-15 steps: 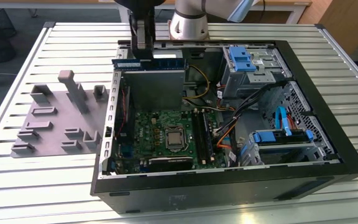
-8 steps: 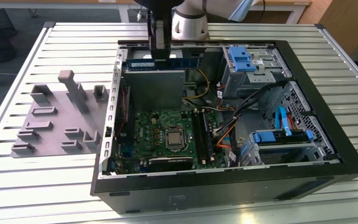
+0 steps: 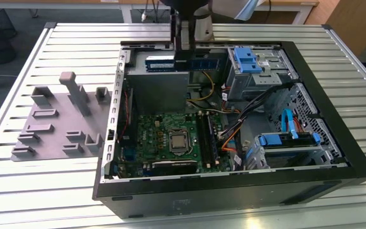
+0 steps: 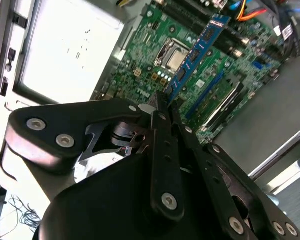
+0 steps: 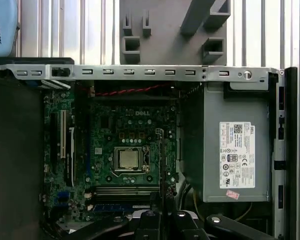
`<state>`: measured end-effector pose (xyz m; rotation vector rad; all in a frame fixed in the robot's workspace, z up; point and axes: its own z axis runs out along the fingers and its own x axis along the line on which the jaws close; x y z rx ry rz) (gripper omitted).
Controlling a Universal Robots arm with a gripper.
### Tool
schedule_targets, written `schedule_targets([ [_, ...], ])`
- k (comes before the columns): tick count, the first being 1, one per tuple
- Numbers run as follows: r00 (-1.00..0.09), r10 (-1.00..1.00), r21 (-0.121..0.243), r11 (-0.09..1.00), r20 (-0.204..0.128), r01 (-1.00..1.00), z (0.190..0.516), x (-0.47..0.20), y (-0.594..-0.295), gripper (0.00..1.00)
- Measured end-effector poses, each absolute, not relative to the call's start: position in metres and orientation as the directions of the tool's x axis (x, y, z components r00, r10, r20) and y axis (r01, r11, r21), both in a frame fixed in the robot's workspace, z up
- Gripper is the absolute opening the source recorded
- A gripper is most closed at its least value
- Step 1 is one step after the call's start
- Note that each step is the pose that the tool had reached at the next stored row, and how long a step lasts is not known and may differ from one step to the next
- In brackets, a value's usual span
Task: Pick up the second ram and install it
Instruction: 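Pick up the second ram and move it above second insertion slot, then insert the second ram into the second slot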
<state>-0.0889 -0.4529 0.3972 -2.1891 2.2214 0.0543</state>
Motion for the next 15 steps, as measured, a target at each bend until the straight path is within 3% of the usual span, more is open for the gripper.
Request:
schedule_targets([
  [15, -0.015, -0.999, 0.009, 0.015, -0.040, -1.000, 0.397, -0.063, -0.453, 0.14],
])
